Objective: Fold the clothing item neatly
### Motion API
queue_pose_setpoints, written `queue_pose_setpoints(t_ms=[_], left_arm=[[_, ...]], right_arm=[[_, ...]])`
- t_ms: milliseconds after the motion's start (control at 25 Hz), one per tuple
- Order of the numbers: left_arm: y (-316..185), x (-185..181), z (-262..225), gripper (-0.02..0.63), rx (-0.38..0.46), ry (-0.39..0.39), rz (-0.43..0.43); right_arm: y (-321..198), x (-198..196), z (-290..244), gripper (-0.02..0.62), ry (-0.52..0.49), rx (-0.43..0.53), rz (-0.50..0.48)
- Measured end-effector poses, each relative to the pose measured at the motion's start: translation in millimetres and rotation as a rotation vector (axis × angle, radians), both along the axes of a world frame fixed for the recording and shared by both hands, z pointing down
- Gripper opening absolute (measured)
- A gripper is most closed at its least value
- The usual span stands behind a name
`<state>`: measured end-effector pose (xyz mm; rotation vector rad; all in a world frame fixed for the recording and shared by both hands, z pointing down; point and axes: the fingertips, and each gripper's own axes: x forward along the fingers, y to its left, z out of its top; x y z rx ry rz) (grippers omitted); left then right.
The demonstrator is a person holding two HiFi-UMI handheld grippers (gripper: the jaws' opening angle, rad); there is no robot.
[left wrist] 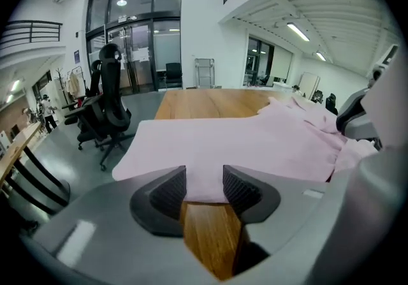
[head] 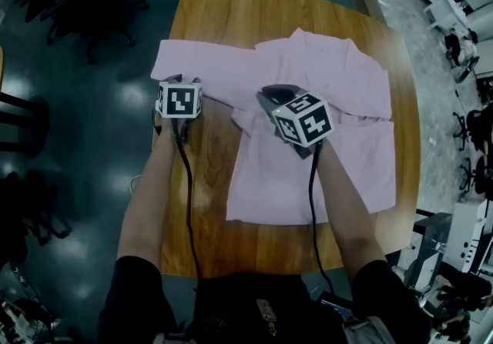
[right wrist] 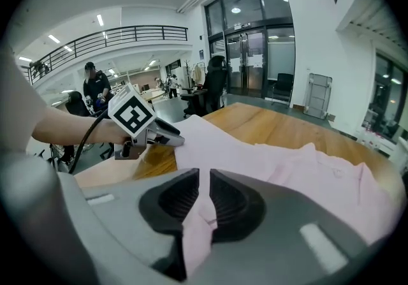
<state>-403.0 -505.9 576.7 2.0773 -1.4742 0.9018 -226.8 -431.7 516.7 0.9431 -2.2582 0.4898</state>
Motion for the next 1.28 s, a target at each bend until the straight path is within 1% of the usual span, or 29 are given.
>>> queue_pose_setpoints(t_ms=[120, 160, 200, 240, 320, 440, 600, 760, 880, 1000, 1160, 1280], left_arm=[[-1, 1, 4, 0.186, -0.009, -0.001, 0.010], [-3, 2, 3, 0.159, -0.002, 0.000, 0.020], [-3, 3, 3, 0.088, -0.002, 0.003, 0.030], [-1, 6, 3, 0.037, -0.008, 0.008, 0.038], [3, 7, -2, 0.035, -0.003, 0.019, 0.031], [7, 12, -23, 0.035, 0.037, 0.064, 0.003], [7, 23, -78, 0.035, 0.169, 0.104, -0.010], [11, 50, -130, 0.035, 0.286, 0.131, -0.037], [15, 71, -165, 0.035, 0.361, 0.128, -0.054], [18, 91, -192, 0.034, 0.412, 0.123, -0.054], [20, 130, -212, 0.034, 0.447, 0.087, -0.026], [24, 166, -217, 0.034, 0.452, 0.064, 0.014]], right_arm=[[1, 8, -4, 0.054, 0.008, 0.010, 0.016], [2, 11, -5, 0.054, 0.011, 0.013, 0.022], [3, 14, -6, 0.054, 0.012, 0.014, 0.029], [4, 16, -7, 0.054, 0.013, 0.014, 0.034], [9, 20, -9, 0.054, 0.013, 0.014, 0.041], [17, 25, -12, 0.054, 0.010, 0.016, 0.049], [31, 34, -19, 0.054, 0.004, 0.029, 0.068], [46, 61, -32, 0.054, -0.013, 0.053, 0.082], [53, 84, -42, 0.054, -0.024, 0.065, 0.087], [56, 100, -51, 0.054, -0.040, 0.077, 0.078], [60, 126, -56, 0.054, -0.055, 0.078, 0.065], [65, 151, -54, 0.054, -0.054, 0.066, 0.065]])
